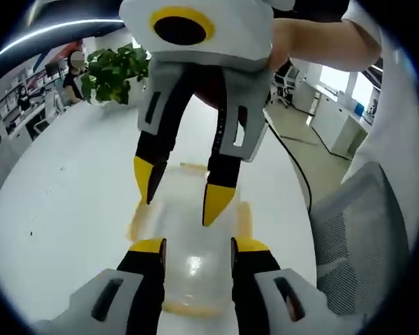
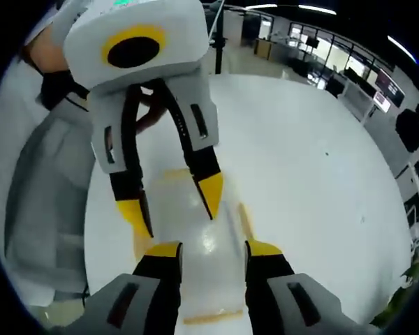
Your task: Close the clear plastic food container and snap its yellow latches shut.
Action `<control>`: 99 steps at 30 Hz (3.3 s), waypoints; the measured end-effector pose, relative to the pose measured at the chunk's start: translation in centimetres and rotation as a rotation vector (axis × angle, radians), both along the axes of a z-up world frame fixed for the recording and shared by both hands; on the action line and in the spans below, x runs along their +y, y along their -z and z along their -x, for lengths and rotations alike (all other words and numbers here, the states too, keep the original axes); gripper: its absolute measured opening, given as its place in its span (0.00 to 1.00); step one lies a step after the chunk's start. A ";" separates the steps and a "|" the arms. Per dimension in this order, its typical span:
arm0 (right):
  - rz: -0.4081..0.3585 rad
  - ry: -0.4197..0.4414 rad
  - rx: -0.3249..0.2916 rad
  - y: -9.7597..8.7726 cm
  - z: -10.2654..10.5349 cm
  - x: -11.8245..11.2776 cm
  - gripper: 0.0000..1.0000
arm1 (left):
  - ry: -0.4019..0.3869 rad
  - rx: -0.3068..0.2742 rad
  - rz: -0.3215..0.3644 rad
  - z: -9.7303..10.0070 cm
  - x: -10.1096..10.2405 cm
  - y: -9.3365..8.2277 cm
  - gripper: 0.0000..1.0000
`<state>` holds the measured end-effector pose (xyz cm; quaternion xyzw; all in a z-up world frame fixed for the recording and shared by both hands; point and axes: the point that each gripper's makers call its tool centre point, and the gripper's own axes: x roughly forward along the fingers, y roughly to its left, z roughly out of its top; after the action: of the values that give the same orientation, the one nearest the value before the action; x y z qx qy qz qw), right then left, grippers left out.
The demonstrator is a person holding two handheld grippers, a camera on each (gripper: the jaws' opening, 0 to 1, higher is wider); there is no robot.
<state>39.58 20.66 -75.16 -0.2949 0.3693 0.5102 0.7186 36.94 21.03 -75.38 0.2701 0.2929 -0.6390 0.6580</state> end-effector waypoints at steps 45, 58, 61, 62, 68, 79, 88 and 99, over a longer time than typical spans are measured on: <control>0.055 -0.120 0.222 2.2 -1.3 1.0 0.41 | -0.008 -0.282 -0.140 1.2 -0.5 2.1 0.50; 0.088 -0.110 0.317 2.7 -1.1 1.0 0.37 | -0.061 -0.333 -0.158 0.5 0.1 1.7 0.45; 0.084 -0.114 0.308 2.7 -1.1 1.2 0.38 | -0.054 -0.338 -0.151 0.8 0.0 2.0 0.45; 0.086 -0.112 0.307 2.6 -1.1 1.2 0.38 | -0.051 -0.333 -0.147 0.8 -0.1 2.1 0.45; 0.050 -0.118 0.288 2.5 -1.2 1.1 0.39 | -0.042 -0.326 -0.131 0.9 -0.2 2.1 0.47; -0.024 -0.060 0.231 2.0 -1.2 1.5 0.42 | -0.021 -0.328 -0.117 1.0 -0.3 1.9 0.48; -0.081 -0.006 0.144 1.6 -1.4 1.2 0.47 | -0.001 -0.300 -0.126 1.1 0.1 1.9 0.58; -0.114 0.029 0.076 0.7 -1.1 -0.3 0.55 | 0.001 -0.289 -0.095 0.3 0.7 1.0 0.74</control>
<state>40.64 20.39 -75.91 -0.2284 0.3709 0.5309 0.7269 36.64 21.71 -76.41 0.3903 0.2249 -0.5793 0.6793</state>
